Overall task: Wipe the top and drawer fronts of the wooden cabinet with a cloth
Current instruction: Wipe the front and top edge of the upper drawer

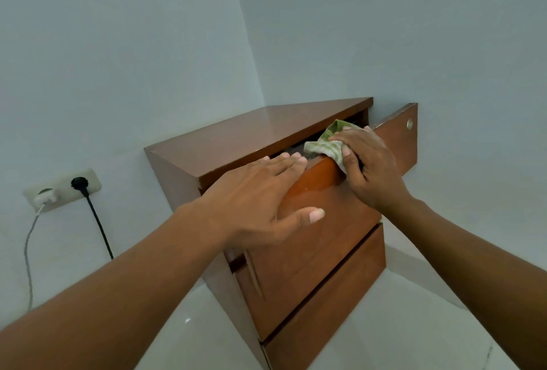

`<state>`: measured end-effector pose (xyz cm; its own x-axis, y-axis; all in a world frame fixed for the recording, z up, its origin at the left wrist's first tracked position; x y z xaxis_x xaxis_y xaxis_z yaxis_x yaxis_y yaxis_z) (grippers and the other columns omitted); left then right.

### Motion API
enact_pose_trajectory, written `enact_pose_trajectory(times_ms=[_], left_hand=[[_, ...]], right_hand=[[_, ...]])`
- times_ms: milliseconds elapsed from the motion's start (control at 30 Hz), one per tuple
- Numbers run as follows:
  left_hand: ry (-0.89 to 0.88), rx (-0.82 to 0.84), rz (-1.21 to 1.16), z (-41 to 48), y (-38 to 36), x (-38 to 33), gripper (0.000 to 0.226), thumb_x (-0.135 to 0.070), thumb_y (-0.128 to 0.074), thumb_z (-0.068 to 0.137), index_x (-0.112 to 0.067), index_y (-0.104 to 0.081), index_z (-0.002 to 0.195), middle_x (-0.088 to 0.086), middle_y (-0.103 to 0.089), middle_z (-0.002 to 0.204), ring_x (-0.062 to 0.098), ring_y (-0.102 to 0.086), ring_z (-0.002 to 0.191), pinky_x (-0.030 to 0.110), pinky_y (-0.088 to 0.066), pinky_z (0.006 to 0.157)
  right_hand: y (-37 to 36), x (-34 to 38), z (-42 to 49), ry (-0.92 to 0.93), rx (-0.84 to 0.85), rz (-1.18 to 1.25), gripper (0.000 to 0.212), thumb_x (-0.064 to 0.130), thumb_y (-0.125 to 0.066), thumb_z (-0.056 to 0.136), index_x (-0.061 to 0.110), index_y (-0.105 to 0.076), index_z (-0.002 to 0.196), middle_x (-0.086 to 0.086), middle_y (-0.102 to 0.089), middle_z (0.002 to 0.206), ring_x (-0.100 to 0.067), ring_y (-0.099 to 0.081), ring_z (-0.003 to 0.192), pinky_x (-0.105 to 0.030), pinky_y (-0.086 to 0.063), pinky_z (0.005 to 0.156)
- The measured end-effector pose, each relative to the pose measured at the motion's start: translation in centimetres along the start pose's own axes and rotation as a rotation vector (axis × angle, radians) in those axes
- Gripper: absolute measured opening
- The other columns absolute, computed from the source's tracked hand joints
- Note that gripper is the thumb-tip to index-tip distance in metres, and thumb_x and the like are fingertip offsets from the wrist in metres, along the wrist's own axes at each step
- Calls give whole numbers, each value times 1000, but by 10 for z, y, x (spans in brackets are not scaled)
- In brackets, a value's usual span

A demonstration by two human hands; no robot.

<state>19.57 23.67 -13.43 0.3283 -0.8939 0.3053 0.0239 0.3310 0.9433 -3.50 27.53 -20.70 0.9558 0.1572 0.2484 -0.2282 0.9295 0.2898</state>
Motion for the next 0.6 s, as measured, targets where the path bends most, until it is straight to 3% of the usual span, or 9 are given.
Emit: enact_pose_trajectory(times_ms=[100, 167, 367, 500, 600], left_hand=[[1, 74, -8, 10, 5, -1, 92, -78, -19, 87, -30, 6, 161, -12, 1, 168, 5, -1, 153, 21, 7, 110], [-9, 110, -5, 16, 8, 0, 96, -82, -16, 83, -31, 5, 161, -12, -1, 168, 7, -4, 153, 24, 1, 113], [-31, 134, -22, 50, 10, -2, 96, -86, -18, 82, -35, -3, 161, -14, -7, 168, 8, -7, 154, 36, -10, 122], [-61, 133, -4, 78, 10, -5, 101, -88, -14, 77, -34, -4, 161, -14, -9, 168, 10, -6, 154, 39, -11, 123], [-98, 105, 23, 99, 12, -9, 100, -87, -13, 77, -33, -5, 161, -14, -8, 167, 11, -1, 154, 42, -11, 125]], right_hand=[[4, -21, 4, -38, -1, -47, 29, 18, -45, 102, 11, -66, 121, -3, -69, 119, -17, -59, 115, -13, -26, 112], [6, -34, 7, -84, -14, -66, 30, 20, -44, 103, 11, -66, 121, -4, -69, 119, -17, -60, 113, -7, -23, 108], [10, -64, 15, -128, -78, -72, 31, 21, -41, 102, 10, -67, 117, -5, -70, 113, -17, -60, 106, -5, -29, 102], [11, -86, 19, -171, -96, -72, 30, 23, -41, 103, 12, -66, 115, -4, -69, 111, -11, -57, 100, -22, -45, 95], [15, -102, 22, -213, -143, -69, 29, 21, -42, 103, 10, -66, 116, -5, -69, 113, -7, -53, 102, -25, -45, 94]])
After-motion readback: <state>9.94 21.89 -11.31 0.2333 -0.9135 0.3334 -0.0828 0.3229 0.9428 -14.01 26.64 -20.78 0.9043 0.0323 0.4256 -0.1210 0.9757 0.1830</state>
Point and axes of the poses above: each hand's wrist, its own z-axis towards the middle knuckle, its own y-axis out of the back of the hand, x = y × z, the point moved 3 cm from there along z, towards the middle knuckle
